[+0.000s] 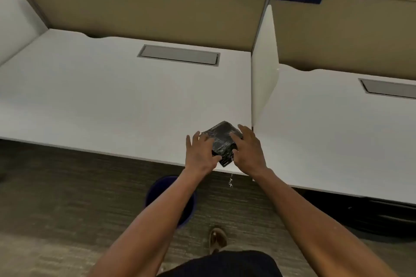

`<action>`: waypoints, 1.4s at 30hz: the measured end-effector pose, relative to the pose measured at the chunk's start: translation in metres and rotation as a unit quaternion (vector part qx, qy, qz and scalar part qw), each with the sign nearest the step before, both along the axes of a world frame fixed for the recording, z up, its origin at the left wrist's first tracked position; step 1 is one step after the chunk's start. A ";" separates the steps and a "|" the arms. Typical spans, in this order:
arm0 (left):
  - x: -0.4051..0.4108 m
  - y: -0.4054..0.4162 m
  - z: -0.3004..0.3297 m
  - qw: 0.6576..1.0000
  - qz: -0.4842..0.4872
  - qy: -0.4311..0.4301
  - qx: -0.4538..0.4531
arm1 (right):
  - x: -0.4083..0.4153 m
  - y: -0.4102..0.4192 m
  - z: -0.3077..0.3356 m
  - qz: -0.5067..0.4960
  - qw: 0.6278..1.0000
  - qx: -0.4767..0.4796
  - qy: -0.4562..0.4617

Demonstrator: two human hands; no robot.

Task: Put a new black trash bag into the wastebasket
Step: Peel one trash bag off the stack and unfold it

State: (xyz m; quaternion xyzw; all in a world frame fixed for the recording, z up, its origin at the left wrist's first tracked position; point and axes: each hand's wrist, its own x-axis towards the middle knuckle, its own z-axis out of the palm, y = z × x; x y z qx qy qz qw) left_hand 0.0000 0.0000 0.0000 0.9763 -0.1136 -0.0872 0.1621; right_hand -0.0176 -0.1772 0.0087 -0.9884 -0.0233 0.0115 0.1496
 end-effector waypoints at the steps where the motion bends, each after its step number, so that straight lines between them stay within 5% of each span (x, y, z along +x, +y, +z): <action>1: 0.000 -0.004 -0.002 1.000 -0.004 0.011 0.011 | 0.005 -0.002 -0.003 0.011 1.000 -0.002 0.006; 12: -0.005 -0.032 -0.015 0.998 0.051 0.020 0.017 | 0.035 -0.013 -0.019 0.054 0.997 0.012 0.052; 18: -0.011 -0.017 -0.022 0.994 0.101 0.019 -0.026 | 0.045 -0.015 -0.025 0.050 0.998 0.042 -0.019; 28: -0.017 -0.016 -0.025 0.959 0.177 0.198 -0.102 | 0.059 -0.005 -0.001 0.003 0.969 0.220 -0.110; 36: -0.018 -0.025 -0.005 0.919 0.166 0.189 -0.303 | 0.061 0.011 0.031 -0.010 0.944 0.311 -0.108; 42: -0.017 -0.008 0.016 0.898 0.214 0.124 -0.363 | 0.060 0.023 0.046 -0.035 0.906 0.420 -0.048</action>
